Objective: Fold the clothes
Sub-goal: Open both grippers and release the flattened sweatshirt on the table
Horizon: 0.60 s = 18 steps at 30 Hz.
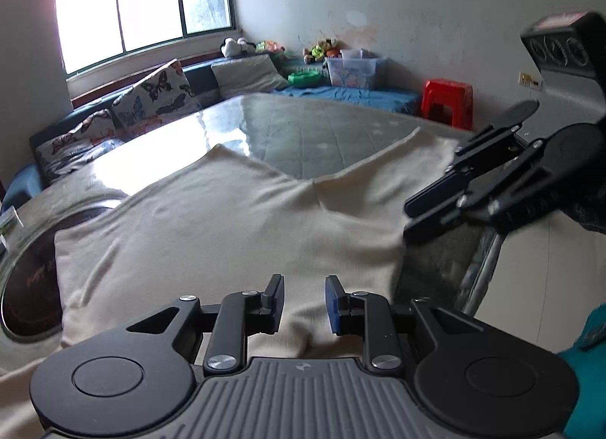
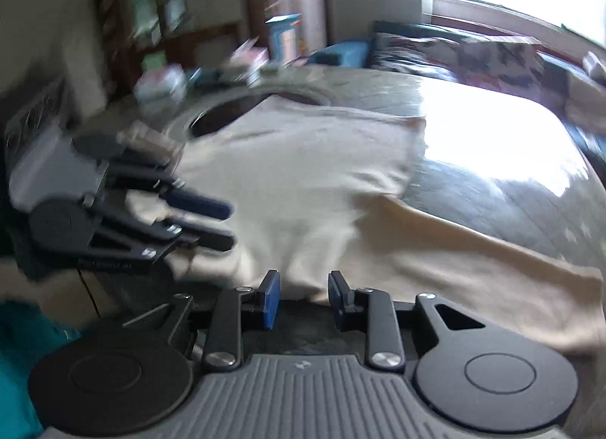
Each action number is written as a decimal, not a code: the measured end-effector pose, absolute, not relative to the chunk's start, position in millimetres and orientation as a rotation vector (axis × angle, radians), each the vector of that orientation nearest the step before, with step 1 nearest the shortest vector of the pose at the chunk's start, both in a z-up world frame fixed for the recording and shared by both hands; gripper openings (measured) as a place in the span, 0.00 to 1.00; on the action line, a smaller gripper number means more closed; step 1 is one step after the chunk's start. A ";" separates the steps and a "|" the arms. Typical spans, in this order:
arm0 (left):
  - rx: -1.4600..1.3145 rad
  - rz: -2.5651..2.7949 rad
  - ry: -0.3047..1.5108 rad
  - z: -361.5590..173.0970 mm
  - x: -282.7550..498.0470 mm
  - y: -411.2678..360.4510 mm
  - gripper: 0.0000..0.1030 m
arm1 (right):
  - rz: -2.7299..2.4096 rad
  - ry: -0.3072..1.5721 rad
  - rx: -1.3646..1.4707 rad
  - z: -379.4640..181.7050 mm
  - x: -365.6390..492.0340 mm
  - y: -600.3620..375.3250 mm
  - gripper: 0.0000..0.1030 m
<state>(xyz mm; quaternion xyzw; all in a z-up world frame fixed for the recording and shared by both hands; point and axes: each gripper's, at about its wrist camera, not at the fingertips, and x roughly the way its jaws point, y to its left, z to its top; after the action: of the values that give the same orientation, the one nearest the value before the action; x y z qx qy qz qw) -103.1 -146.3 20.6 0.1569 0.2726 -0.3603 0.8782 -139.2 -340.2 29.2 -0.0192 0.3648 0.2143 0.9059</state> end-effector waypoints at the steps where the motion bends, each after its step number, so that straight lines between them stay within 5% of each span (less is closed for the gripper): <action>1: 0.317 -0.754 0.569 21.9 -102.8 -148.8 0.25 | 0.384 0.749 -0.031 29.0 -139.3 -349.9 0.27; 18: 0.300 -0.791 0.610 11.6 -94.3 -185.1 0.25 | -0.315 0.662 0.249 -9.3 -134.7 -478.7 0.27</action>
<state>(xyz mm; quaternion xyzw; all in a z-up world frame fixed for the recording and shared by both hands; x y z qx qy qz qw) -94.3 -185.1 11.6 0.1434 0.2913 -0.3777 0.8671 -134.7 -478.7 -9.3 0.1213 0.3230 -0.1536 0.9259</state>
